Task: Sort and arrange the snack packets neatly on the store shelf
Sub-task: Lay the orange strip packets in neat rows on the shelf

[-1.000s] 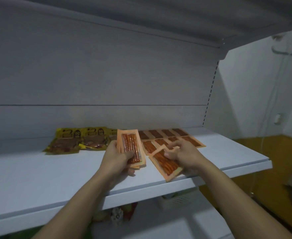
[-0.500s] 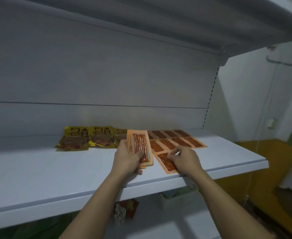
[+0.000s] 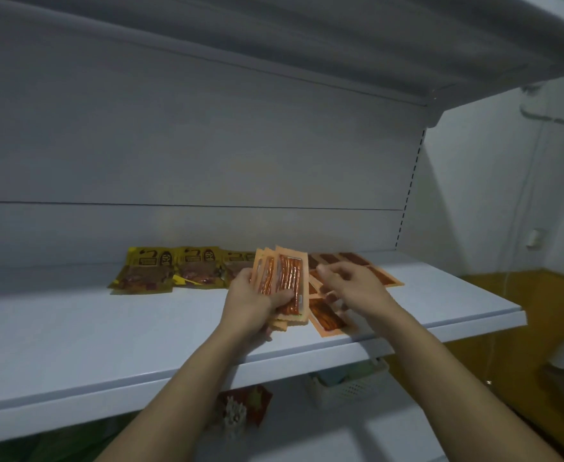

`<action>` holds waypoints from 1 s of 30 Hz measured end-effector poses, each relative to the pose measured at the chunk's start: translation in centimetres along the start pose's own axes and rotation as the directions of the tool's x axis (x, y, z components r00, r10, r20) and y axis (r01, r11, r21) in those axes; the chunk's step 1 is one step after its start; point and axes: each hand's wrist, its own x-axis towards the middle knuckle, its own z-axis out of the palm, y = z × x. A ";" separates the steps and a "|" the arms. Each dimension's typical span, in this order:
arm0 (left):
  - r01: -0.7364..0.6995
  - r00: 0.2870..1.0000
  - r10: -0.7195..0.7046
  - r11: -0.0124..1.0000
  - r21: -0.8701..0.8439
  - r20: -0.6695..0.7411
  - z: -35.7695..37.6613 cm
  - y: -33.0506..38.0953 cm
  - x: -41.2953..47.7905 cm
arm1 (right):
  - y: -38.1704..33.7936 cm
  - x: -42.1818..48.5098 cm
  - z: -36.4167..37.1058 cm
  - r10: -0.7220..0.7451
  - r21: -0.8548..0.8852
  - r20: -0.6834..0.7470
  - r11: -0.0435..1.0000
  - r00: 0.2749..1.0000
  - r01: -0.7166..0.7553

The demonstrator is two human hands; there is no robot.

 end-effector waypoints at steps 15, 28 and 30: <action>-0.026 0.992 0.037 0.995 0.093 -0.122 3.6 1.0 1.8 | 4.4 3.9 -7.5 0.106 -0.098 0.114 0.991 0.988 -0.095; -0.042 0.961 0.090 0.982 0.185 -0.261 7.9 -0.6 2.4 | 8.0 6.0 -6.5 0.072 -0.555 0.213 0.830 0.974 0.060; -0.039 0.961 0.087 0.982 0.183 -0.262 8.6 -0.7 2.2 | 7.8 6.2 -6.8 0.045 -0.380 0.179 0.925 0.983 0.027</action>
